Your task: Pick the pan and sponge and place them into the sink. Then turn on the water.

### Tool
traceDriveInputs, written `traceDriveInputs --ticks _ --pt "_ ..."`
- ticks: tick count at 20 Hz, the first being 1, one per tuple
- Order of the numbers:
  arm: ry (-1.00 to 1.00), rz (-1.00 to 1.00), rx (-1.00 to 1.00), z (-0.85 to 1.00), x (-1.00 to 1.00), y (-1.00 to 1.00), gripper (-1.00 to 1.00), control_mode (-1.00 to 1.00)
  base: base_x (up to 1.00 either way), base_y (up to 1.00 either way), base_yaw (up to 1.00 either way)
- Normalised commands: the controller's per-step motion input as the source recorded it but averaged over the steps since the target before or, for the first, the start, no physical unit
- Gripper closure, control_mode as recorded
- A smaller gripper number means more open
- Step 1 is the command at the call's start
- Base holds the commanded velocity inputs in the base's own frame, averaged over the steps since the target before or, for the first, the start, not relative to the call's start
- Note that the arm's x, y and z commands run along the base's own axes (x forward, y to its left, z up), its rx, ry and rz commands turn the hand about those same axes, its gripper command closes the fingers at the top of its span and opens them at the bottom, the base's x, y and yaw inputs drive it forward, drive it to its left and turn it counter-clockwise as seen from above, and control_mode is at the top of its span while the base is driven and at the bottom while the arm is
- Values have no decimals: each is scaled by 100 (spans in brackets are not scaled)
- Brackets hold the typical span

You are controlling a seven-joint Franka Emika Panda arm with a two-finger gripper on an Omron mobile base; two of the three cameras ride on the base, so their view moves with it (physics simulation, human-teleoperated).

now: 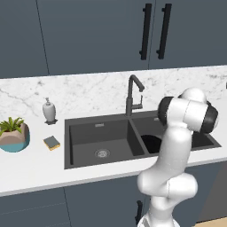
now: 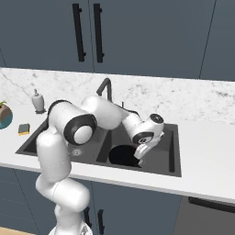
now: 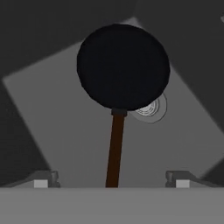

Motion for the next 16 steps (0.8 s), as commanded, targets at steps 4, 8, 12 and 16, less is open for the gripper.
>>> traceDriveInputs --ticks 4,8,12,16 --pt "1 0 -3 100 -45 50 -100 -100 0 0 0" --pt "8 0 -2 100 -72 76 -100 -100 0 0 0" --pt "13 -2 0 82 -86 98 -100 -100 0 0 0" --pt "11 -10 0 71 -83 100 -100 -100 0 0 0"
